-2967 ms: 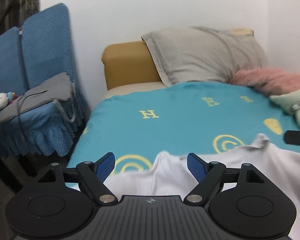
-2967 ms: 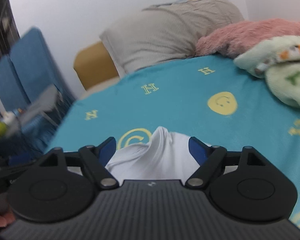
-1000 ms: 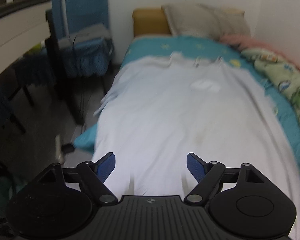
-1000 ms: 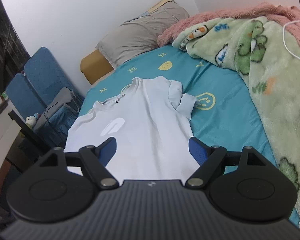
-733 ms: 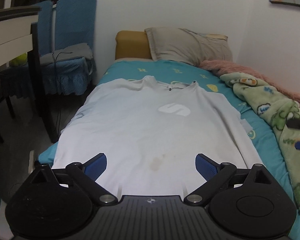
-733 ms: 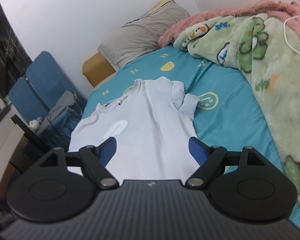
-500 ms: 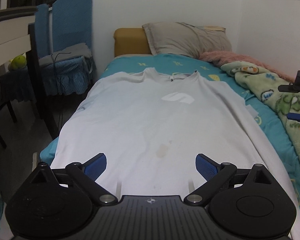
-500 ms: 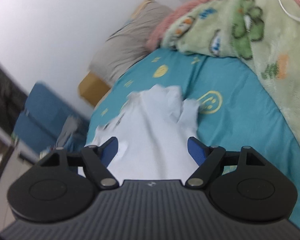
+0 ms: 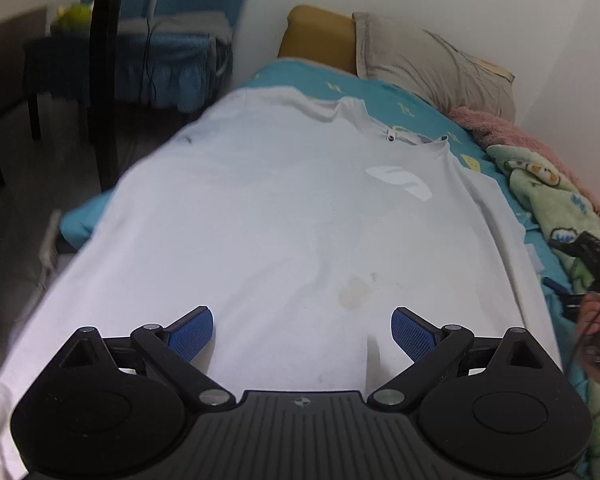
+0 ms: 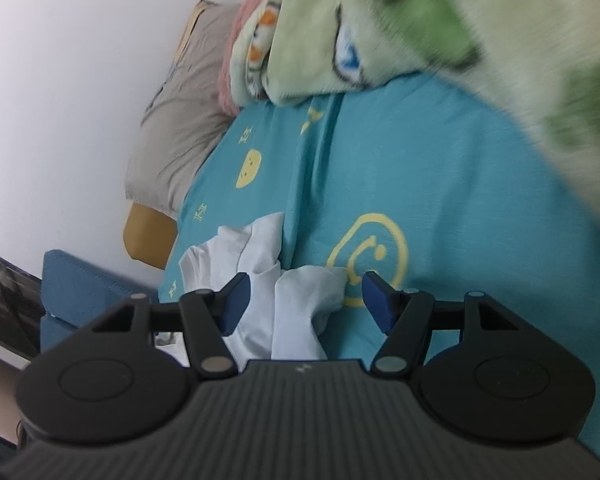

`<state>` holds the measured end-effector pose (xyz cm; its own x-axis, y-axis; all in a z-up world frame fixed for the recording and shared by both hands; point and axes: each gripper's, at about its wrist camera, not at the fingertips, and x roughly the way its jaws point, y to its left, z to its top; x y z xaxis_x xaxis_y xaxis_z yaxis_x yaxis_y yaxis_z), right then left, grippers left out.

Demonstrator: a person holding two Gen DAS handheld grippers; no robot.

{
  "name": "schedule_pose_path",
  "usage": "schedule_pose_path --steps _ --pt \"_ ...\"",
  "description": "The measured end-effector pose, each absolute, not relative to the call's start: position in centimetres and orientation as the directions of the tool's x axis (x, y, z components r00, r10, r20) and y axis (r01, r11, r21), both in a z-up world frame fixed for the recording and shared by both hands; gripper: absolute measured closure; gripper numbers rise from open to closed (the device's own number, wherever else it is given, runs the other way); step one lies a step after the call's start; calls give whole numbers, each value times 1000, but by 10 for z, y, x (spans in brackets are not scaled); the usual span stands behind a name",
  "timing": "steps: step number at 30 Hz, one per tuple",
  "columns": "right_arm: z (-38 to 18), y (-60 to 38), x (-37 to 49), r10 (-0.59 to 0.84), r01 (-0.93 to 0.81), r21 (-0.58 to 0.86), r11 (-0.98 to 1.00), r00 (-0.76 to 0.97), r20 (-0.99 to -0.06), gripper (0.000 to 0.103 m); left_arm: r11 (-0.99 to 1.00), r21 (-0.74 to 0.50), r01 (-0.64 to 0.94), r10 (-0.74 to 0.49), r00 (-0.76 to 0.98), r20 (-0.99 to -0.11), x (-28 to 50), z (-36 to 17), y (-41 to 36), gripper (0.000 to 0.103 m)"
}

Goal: Fold clothes
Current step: 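Grasp the T-shirt side edge with the right gripper and lift it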

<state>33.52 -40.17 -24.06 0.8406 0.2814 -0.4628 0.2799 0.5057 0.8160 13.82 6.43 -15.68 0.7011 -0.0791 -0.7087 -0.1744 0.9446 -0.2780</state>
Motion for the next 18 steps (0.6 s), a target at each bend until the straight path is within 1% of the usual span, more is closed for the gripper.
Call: schedule_pose_path --steps 2,3,4,5,7,10,13,15,18 --pt "-249 -392 347 291 278 805 525 830 -477 38 939 -299 -171 -99 698 -709 141 -160 62 6" --pt "-253 -387 353 295 277 796 538 823 -486 42 938 -300 -171 -100 697 -710 142 -161 61 6" --pt "-252 -382 357 288 271 778 566 819 -495 52 938 -301 -170 -102 697 -710 143 -162 60 6" --pt "-249 -377 360 275 262 753 603 818 -505 58 937 -305 -170 -105 695 -711 144 -163 59 6" --pt "-241 -367 364 239 237 694 680 823 -515 89 933 -318 -167 -121 688 -716 146 -165 57 6" --pt "-219 -343 364 159 174 564 807 856 -492 91 932 -323 -163 -127 687 -715 148 -166 52 6" --pt "-198 -303 362 105 74 378 923 896 -432 91 951 -270 -152 -75 732 -677 141 -158 46 6" --pt "-187 -275 359 97 -2 247 969 923 -373 91 965 -231 -123 -57 762 -644 135 -152 39 6" --pt "-183 -236 357 134 -103 109 989 933 -333 91 983 -169 -67 -52 789 -612 129 -149 24 6"
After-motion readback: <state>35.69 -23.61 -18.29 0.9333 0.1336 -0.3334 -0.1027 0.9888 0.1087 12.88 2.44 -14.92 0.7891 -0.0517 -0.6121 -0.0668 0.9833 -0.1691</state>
